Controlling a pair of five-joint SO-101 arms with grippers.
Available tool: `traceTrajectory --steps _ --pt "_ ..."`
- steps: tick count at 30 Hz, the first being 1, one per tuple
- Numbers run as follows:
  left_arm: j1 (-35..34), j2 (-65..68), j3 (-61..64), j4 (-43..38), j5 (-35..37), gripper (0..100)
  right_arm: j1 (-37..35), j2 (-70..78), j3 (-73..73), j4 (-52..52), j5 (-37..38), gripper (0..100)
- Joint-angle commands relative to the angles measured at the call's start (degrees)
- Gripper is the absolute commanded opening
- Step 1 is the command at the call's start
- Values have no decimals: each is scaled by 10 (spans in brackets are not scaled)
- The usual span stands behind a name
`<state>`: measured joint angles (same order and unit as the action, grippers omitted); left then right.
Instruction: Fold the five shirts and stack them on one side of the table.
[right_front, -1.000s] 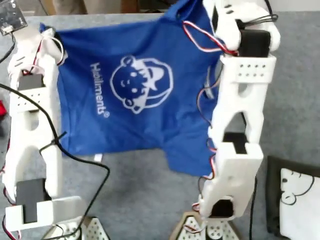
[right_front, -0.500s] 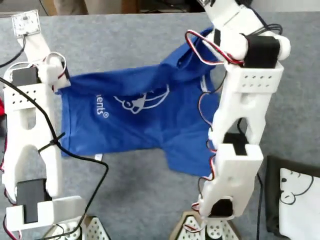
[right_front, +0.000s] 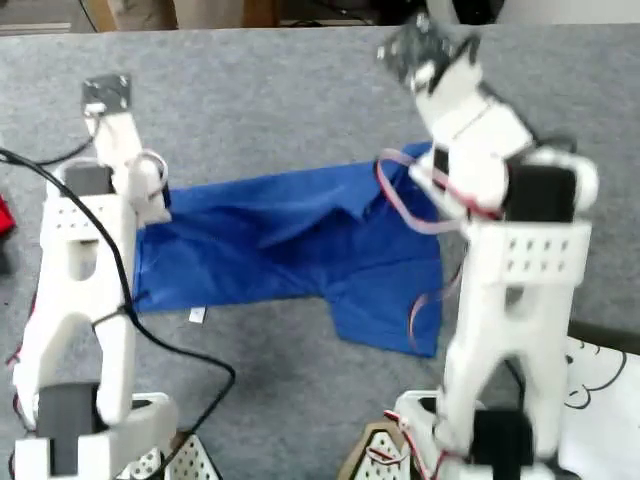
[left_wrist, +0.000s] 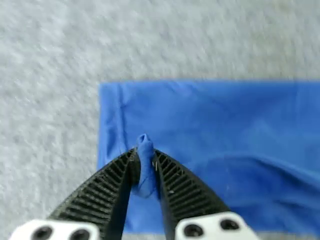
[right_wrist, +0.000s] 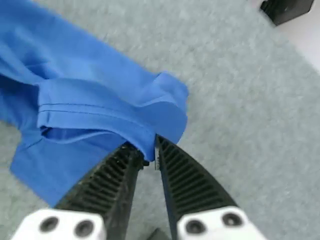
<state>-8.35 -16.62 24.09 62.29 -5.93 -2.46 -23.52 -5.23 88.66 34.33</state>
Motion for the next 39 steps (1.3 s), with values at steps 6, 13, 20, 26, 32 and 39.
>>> traceTrajectory --steps 6,13,20,26,32,39 --pt "-20 -70 127 -102 9 19 12 -289 421 -93 33 4" --pt "-43 -70 155 -102 -11 19 42 -422 589 -90 59 5" --pt "-76 -70 250 -165 -56 19 99 -502 667 -62 120 5" --pt "-58 -70 268 -164 -57 19 101 -543 700 -60 149 5" --pt "-35 -71 292 -164 -54 19 101 -547 717 -61 161 5" --pt "-35 -71 291 -164 -54 19 99 -548 727 -61 185 7"
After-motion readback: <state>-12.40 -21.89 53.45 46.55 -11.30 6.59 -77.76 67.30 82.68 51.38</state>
